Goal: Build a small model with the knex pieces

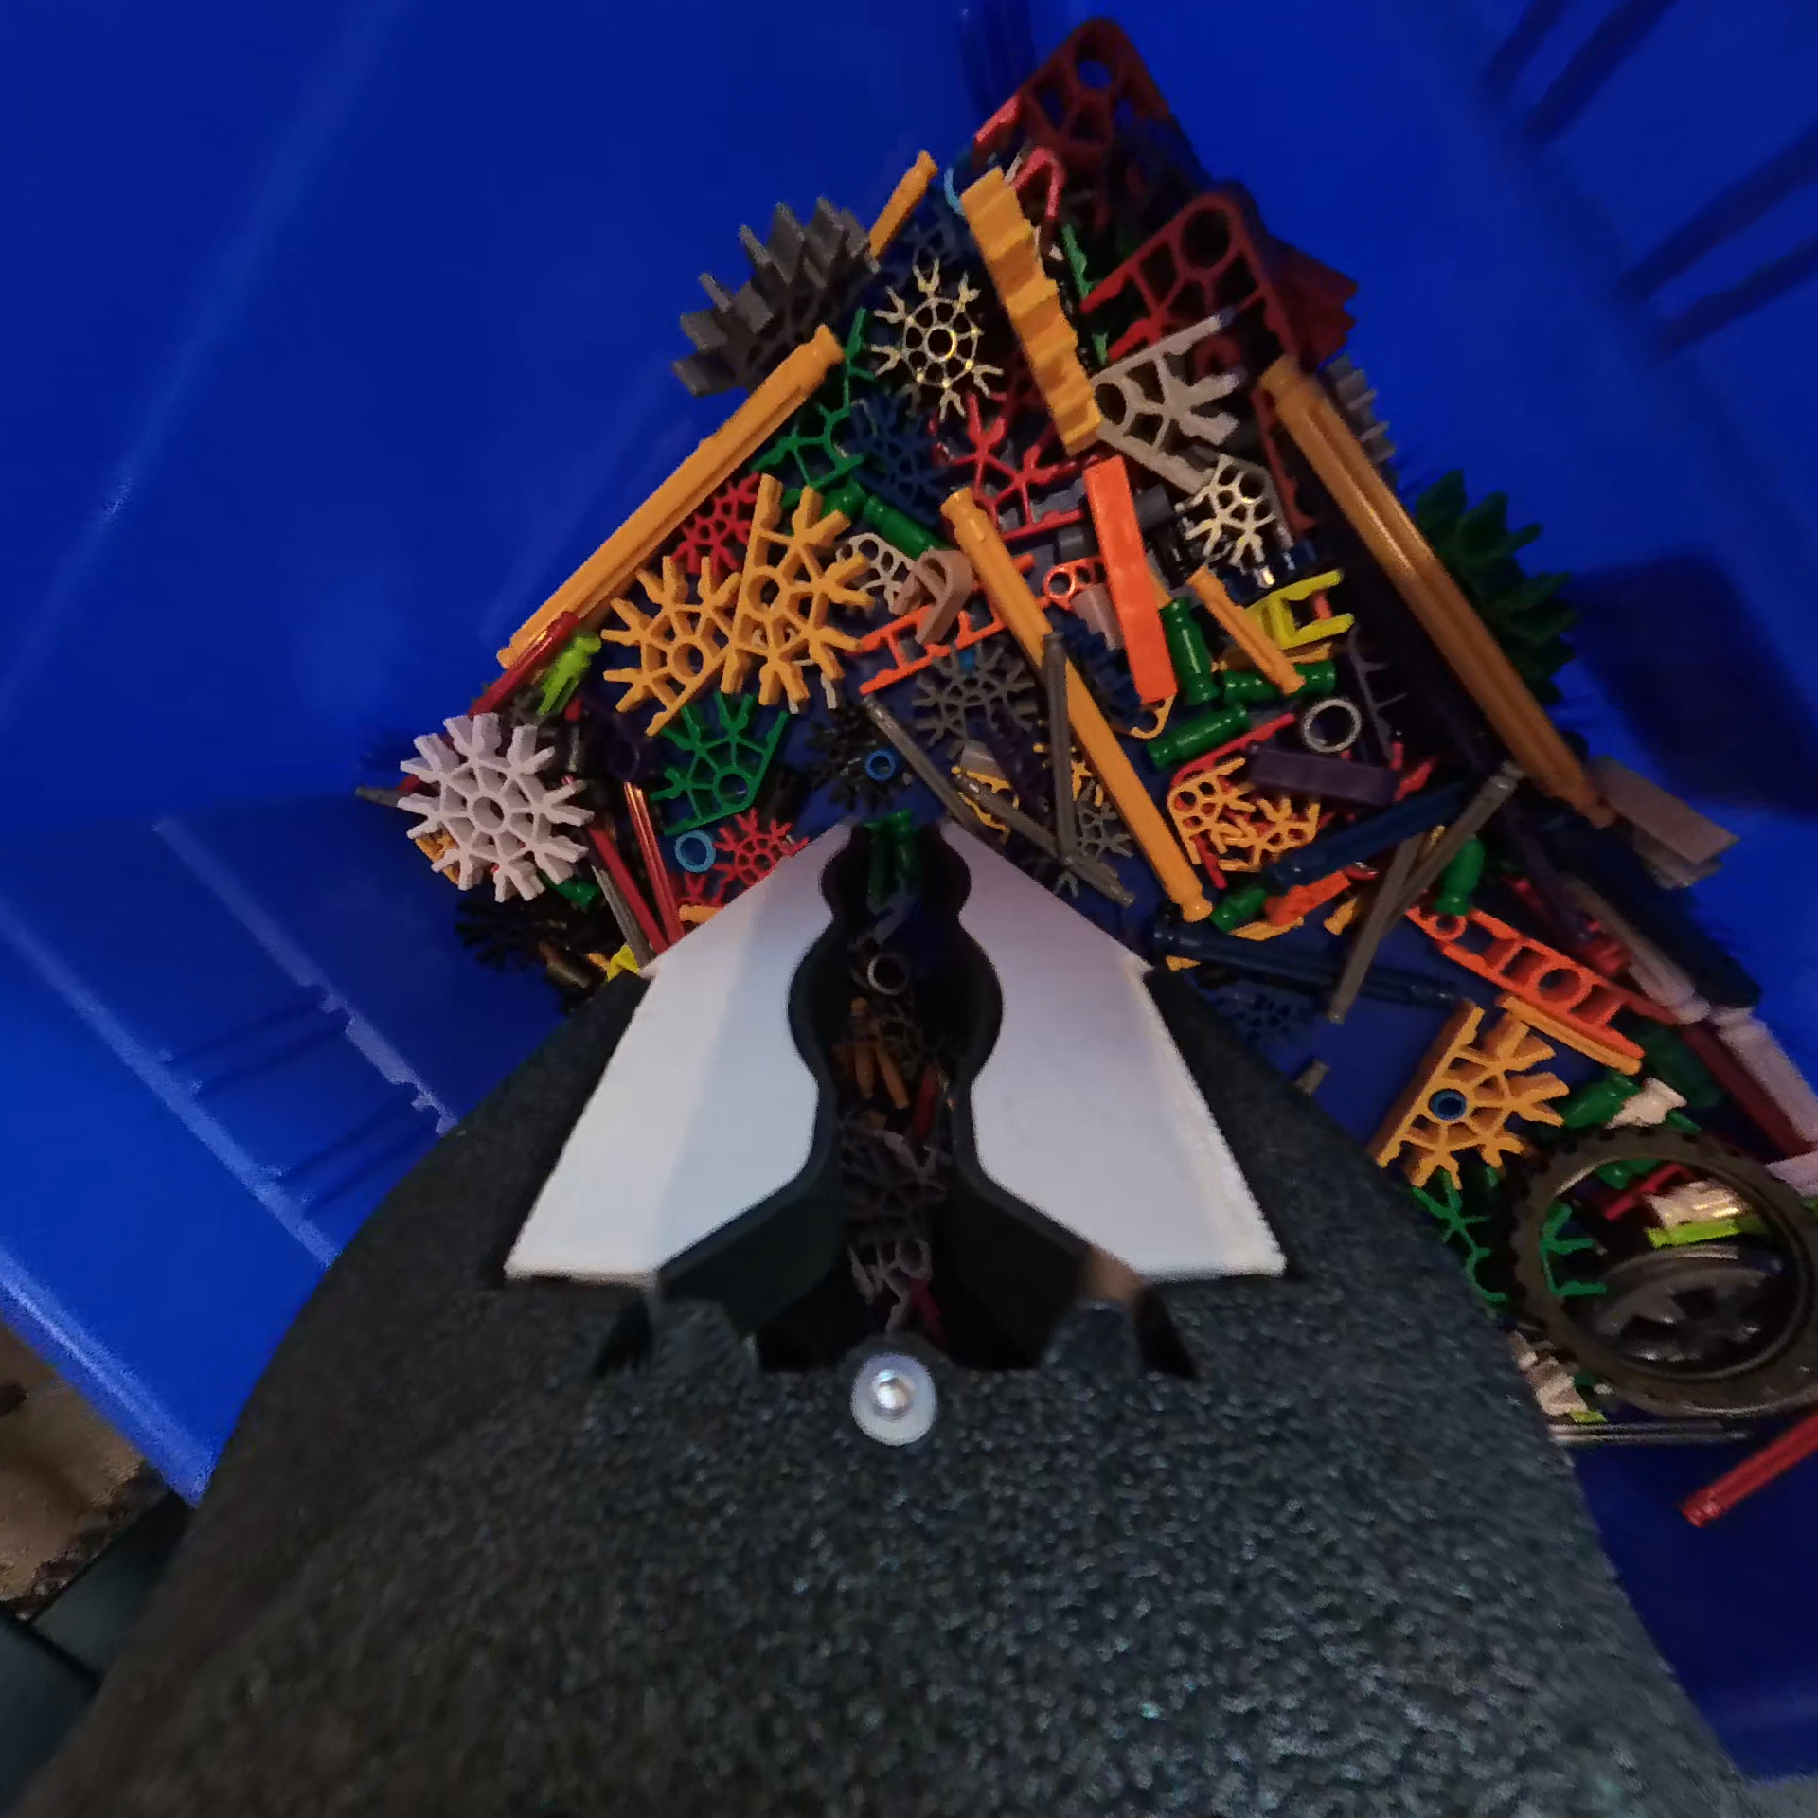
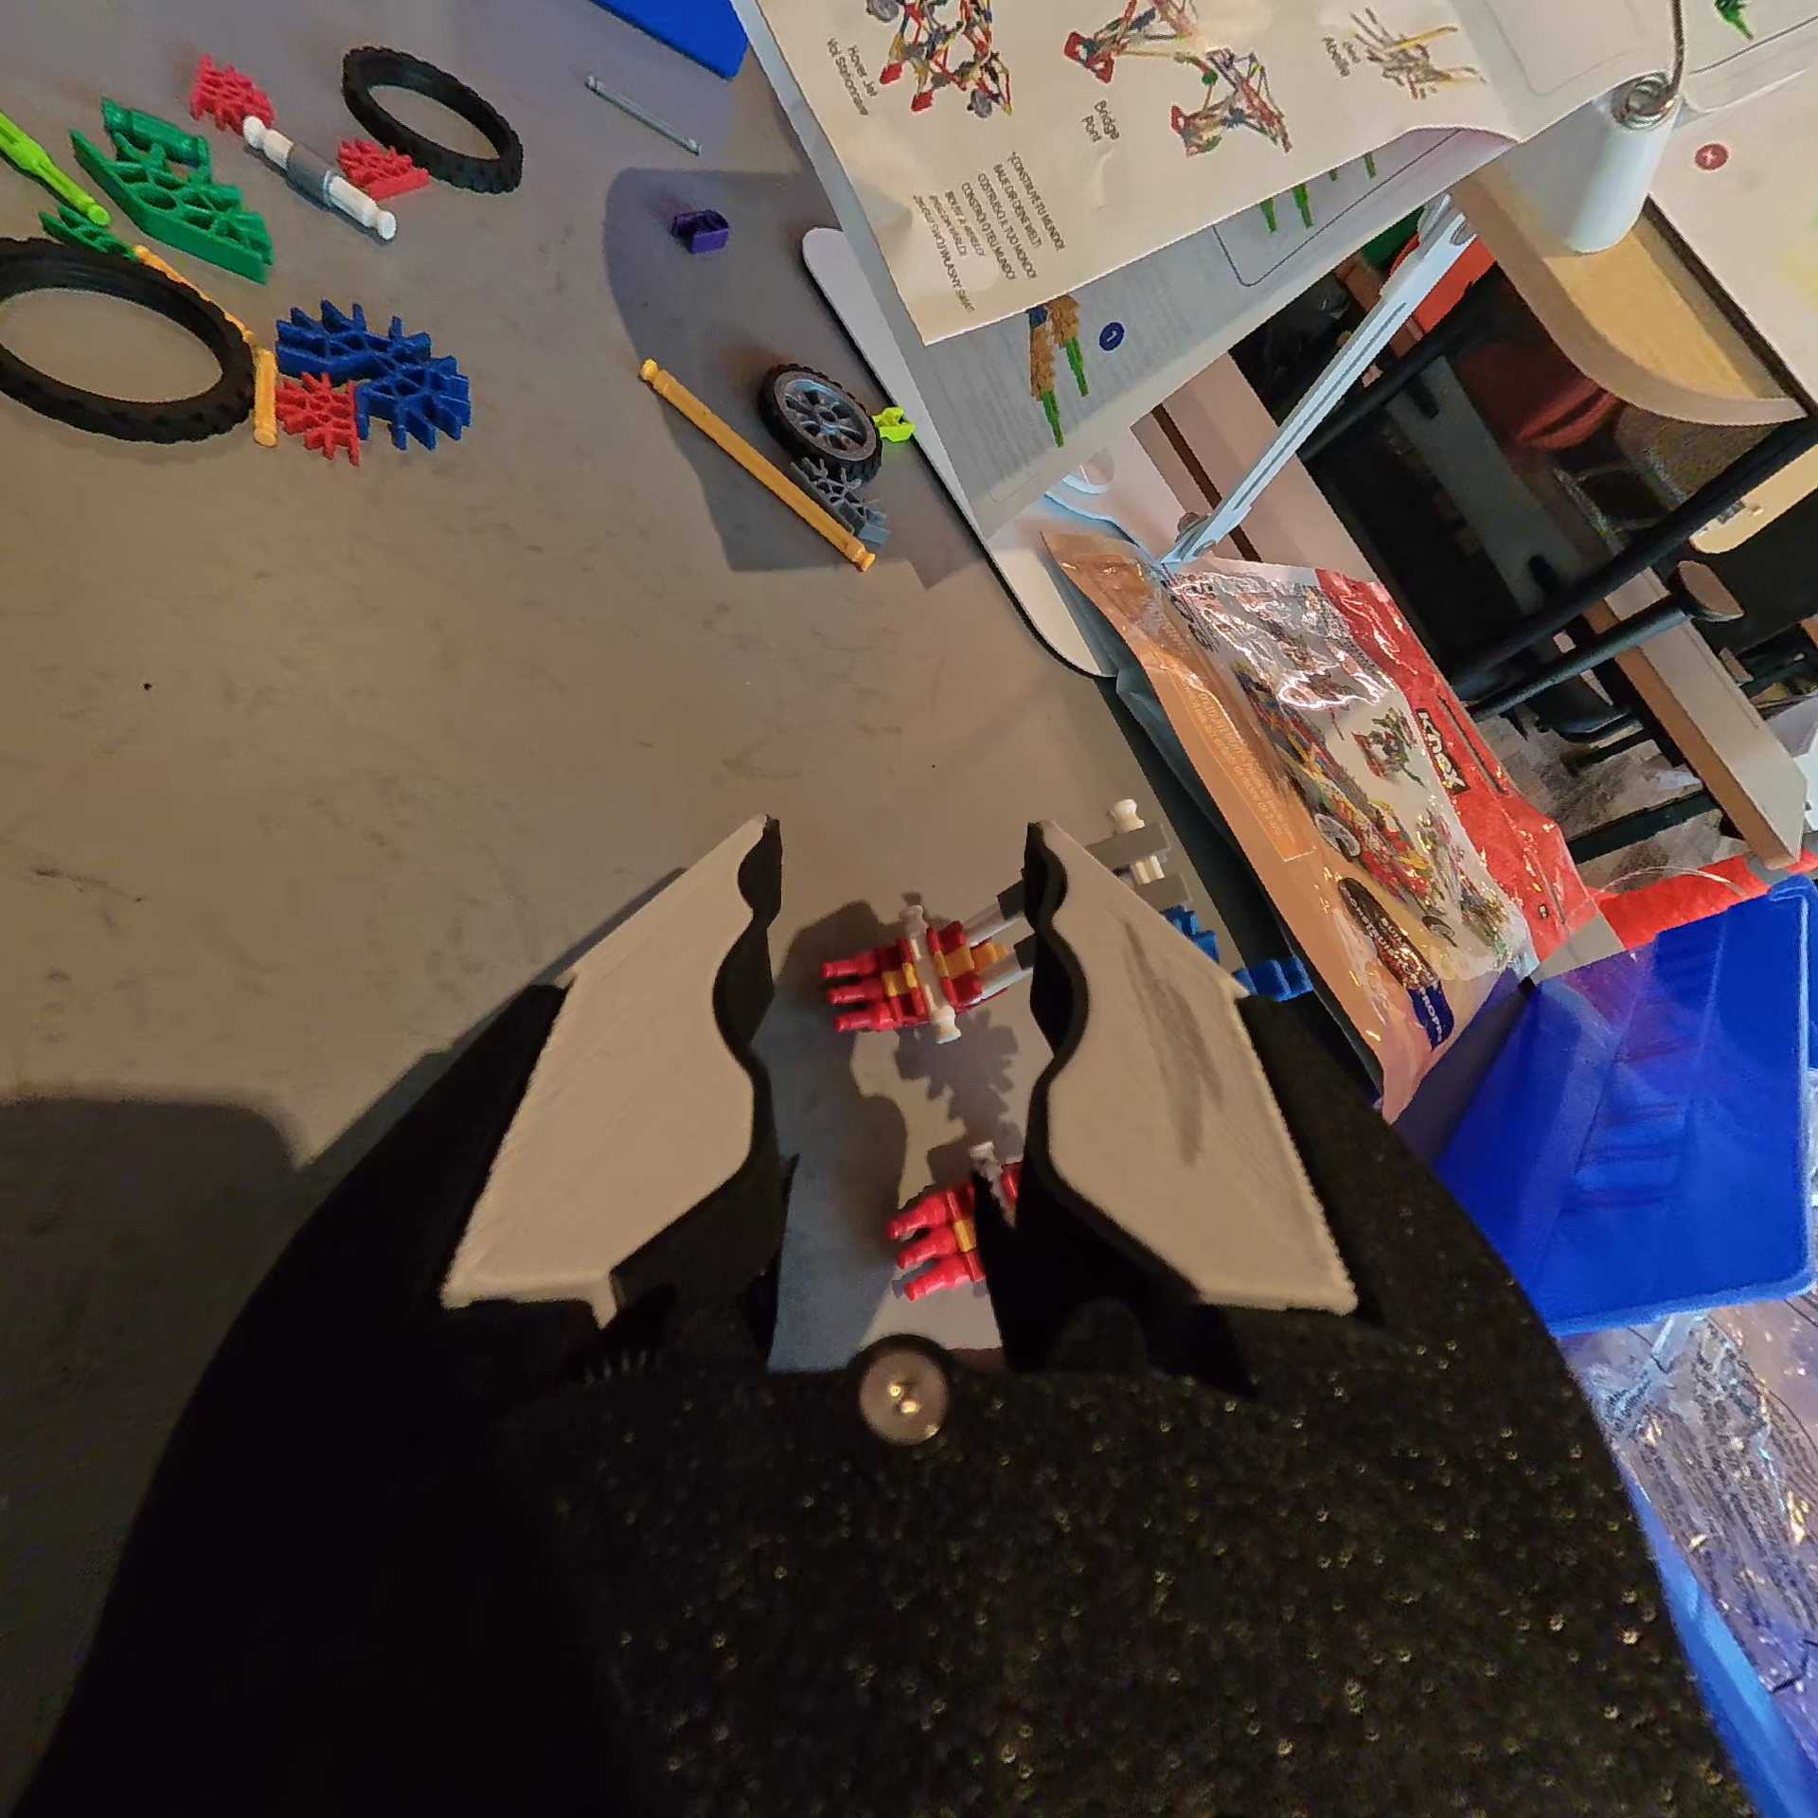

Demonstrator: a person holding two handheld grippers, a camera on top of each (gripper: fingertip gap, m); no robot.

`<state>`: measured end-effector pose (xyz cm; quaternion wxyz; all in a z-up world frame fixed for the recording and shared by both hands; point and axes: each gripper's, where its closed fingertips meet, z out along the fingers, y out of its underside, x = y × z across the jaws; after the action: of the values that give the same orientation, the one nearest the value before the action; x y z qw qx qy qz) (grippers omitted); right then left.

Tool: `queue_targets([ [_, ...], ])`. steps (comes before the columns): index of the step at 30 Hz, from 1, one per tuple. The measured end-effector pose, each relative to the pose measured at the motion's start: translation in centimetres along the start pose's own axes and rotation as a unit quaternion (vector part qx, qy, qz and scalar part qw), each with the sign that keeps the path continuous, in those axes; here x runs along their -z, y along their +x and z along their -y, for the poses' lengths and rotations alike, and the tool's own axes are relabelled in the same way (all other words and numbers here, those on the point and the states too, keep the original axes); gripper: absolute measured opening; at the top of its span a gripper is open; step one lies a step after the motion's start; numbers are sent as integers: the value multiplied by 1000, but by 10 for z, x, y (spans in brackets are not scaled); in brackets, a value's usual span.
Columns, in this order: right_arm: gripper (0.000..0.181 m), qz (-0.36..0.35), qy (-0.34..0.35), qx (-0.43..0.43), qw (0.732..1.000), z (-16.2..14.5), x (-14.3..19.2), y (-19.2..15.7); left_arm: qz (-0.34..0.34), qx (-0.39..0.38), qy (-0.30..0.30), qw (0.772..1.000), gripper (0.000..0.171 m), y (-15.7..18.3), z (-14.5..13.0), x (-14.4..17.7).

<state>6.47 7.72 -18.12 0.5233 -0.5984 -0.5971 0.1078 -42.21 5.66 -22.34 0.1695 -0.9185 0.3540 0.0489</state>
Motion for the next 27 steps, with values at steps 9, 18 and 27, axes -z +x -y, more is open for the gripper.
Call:
queue_targets([
  [9,49,1,-1,1,1000,0,0,-1,1,-8,-6,1000,12,1,-1,0],
  [18,49,1,-2,1,1000,0,-1,-1,21,-10,6,1000,0,1,-1,3],
  [27,49,1,-3,0,1000,-1,-1,-1,5,1,5,1000,7,3,-1,1],
])
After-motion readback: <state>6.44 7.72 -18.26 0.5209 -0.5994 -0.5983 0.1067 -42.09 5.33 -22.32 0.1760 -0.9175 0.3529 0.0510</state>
